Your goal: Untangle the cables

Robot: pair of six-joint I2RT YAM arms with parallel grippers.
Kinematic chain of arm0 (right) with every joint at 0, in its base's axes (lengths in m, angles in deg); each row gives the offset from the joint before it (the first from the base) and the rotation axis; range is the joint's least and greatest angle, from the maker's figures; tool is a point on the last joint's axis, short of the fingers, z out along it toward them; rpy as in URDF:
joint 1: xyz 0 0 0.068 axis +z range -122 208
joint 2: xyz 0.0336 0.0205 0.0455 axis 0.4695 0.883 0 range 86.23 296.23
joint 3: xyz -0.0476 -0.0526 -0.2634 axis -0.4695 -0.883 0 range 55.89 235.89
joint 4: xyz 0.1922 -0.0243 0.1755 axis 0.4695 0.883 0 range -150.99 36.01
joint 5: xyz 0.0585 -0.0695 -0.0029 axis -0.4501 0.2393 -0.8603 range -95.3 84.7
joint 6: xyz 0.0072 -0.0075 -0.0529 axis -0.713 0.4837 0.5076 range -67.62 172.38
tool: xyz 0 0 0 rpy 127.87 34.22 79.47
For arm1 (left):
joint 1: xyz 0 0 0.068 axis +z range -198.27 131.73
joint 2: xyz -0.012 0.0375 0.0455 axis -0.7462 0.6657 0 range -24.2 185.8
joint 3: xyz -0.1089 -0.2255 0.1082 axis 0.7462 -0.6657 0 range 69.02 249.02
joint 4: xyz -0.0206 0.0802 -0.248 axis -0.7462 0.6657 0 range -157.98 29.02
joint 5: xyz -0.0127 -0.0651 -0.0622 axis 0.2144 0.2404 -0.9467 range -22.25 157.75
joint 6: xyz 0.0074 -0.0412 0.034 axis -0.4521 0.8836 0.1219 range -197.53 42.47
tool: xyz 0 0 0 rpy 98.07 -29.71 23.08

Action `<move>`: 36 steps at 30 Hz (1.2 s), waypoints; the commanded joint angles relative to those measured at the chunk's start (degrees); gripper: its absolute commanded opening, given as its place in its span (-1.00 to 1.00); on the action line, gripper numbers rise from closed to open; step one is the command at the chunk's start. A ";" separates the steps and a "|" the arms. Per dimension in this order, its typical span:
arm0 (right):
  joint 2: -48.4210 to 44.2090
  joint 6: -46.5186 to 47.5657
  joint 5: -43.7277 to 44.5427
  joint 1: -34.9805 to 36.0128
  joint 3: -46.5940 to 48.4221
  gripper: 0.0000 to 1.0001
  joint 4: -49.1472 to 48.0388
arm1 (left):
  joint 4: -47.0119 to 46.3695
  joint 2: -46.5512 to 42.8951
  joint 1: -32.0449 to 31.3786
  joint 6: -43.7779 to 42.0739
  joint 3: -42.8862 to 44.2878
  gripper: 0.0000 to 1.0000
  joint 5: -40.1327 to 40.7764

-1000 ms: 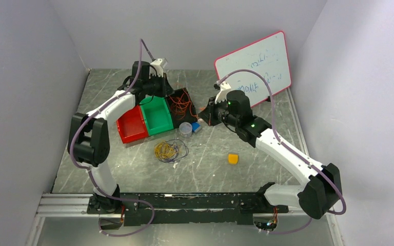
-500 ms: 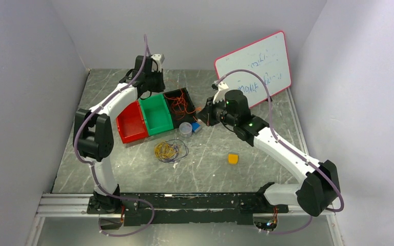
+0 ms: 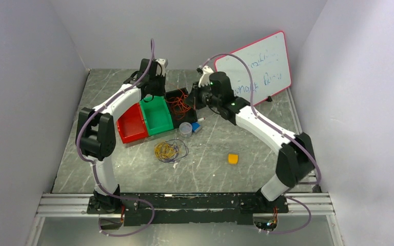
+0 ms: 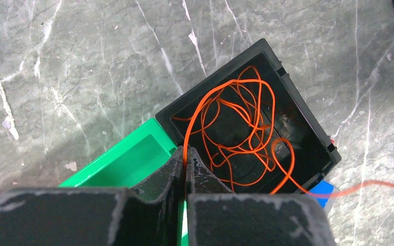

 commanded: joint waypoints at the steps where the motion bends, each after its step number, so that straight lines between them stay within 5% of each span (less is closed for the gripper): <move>1: 8.11 2.96 1.46 -0.39 6.85 -1.00 1.60 | 0.38 -0.99 -0.34 -0.88 0.29 -0.86 0.67; 16: 35.69 8.76 -6.14 -1.56 26.11 -1.00 0.91 | 0.40 -0.50 -0.33 -0.78 0.22 -0.86 4.41; 26: 40.30 10.74 7.56 -0.81 30.62 -1.00 6.83 | -0.53 -0.75 -0.31 -0.65 0.03 -0.86 0.42; 36: 44.78 14.21 11.12 2.06 34.08 -0.94 11.03 | -1.18 -1.12 -0.32 -0.17 -0.45 -0.86 -0.19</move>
